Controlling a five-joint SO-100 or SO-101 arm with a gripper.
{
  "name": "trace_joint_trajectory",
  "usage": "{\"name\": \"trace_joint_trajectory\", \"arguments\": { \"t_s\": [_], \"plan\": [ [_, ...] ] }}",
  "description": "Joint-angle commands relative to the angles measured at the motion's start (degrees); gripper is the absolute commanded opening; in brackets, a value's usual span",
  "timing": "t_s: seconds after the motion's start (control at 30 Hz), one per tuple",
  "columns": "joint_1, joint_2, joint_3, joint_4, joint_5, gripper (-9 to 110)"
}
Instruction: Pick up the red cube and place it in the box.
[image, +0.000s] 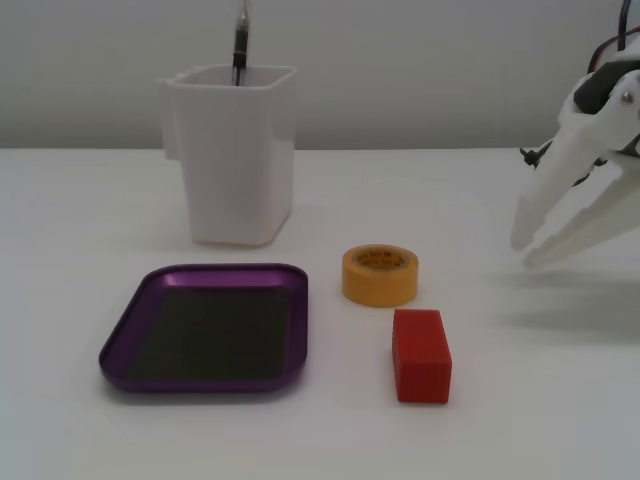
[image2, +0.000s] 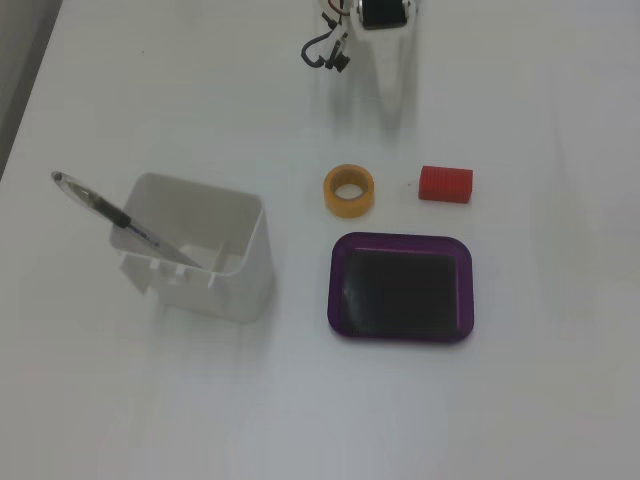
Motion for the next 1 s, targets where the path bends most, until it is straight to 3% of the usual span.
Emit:
{"name": "trace_joint_trajectory", "arguments": {
  "t_s": [0.0,0.67,0.97],
  "plan": [
    [-0.9,6.1,1.1,-1.1,0.1,0],
    [-0.6,6.1,0.3,-1.0,-0.3,0],
    [0.3,4.9,-15.2,-6.7,-0.4,0]
  ]
}}
